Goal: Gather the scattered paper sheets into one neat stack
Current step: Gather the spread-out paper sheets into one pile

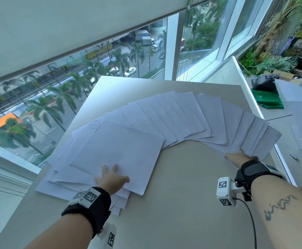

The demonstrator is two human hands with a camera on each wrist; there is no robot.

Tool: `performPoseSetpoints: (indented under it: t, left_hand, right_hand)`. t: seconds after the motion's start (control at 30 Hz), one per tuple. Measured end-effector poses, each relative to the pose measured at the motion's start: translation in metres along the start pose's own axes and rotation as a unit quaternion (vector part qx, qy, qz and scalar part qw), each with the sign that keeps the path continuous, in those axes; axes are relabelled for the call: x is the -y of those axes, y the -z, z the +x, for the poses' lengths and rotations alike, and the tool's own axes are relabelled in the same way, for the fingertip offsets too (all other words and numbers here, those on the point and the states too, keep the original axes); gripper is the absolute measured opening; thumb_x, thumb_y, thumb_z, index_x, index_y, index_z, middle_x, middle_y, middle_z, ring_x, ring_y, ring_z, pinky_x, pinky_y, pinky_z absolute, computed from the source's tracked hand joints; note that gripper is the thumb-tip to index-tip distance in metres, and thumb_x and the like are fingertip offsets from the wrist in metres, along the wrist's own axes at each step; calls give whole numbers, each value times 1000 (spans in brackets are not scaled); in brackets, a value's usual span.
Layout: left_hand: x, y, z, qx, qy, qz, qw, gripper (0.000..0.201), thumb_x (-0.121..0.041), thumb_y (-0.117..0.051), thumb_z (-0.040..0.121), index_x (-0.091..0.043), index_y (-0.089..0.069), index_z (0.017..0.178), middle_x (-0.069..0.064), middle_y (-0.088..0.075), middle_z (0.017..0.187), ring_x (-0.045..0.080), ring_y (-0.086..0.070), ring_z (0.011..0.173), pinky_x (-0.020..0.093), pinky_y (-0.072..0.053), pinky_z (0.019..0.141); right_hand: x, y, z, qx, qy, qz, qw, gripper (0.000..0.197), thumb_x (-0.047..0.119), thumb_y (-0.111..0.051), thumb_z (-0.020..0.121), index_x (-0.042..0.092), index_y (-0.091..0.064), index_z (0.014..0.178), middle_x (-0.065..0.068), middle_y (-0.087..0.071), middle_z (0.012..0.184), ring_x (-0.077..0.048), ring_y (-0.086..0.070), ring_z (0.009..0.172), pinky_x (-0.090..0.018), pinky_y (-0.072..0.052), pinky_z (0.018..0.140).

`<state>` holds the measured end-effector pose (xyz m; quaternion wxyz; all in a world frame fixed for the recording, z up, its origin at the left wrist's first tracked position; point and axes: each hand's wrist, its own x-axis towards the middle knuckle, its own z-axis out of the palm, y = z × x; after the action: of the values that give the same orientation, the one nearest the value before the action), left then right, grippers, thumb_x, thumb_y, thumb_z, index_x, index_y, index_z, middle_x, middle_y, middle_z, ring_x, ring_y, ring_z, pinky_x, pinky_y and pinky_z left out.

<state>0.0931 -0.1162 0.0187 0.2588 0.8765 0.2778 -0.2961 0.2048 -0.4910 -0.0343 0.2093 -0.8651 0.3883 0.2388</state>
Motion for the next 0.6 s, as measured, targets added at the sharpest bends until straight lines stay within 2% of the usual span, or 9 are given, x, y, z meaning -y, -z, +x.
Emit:
performPoseSetpoints:
  t: [0.13,0.23,0.3,0.37,0.43,0.53,0.6]
  left_hand:
    - [3,1,10,8,11,-20,1000,83,-38,-55,79,-26,-13,150,10,9,160,40,5,145,47,-1,118]
    - [7,1,21,17,3,-38,999,76,-28,-54,85,-28,-13,150,5,11,160,42,11,144,50,-2,117]
    - [10,2,26,1,-4,-60,998,76,-27,-55,86,-26,-15,150,5,7,160,40,9,145,50,-5,117]
    - [17,4,30,-60,22,-73,995,77,-29,-57,85,-22,-17,150,10,1,160,37,0,146,47,-9,118]
    - [28,6,35,-116,89,-81,986,80,-35,-56,82,-20,-17,150,16,-2,158,38,-9,144,47,-13,116]
    - [45,9,42,-126,197,-156,960,100,-48,-57,68,-24,-6,150,17,13,156,47,-7,142,55,-16,115]
    - [49,10,45,-126,226,-206,944,104,-48,-63,71,-23,-1,150,21,18,154,50,-9,140,55,-17,115]
  right_hand:
    - [17,-1,2,27,82,-15,996,77,41,-55,82,30,-17,148,-17,7,156,-40,-11,142,-42,-19,116]
    - [32,-10,11,45,149,-52,986,83,51,-51,69,34,-23,145,-11,3,158,-38,-6,144,-46,-13,116]
    - [42,-14,10,67,175,-89,978,86,56,-47,66,34,-24,146,-9,-1,159,-38,-5,144,-48,-10,116]
    - [50,-10,9,65,172,-75,980,77,51,-48,77,29,-25,147,-10,-5,158,-38,-13,142,-47,-18,116]
    - [53,-3,13,43,142,-34,988,66,37,-52,88,20,-27,147,-16,-14,152,-38,-26,137,-42,-29,110]
    - [52,7,29,-5,96,28,995,65,31,-55,89,15,-28,146,-20,-19,148,-37,-33,131,-40,-33,104]
    - [52,12,33,-17,71,34,997,66,31,-56,88,13,-28,144,-23,-19,147,-39,-33,130,-42,-33,103]
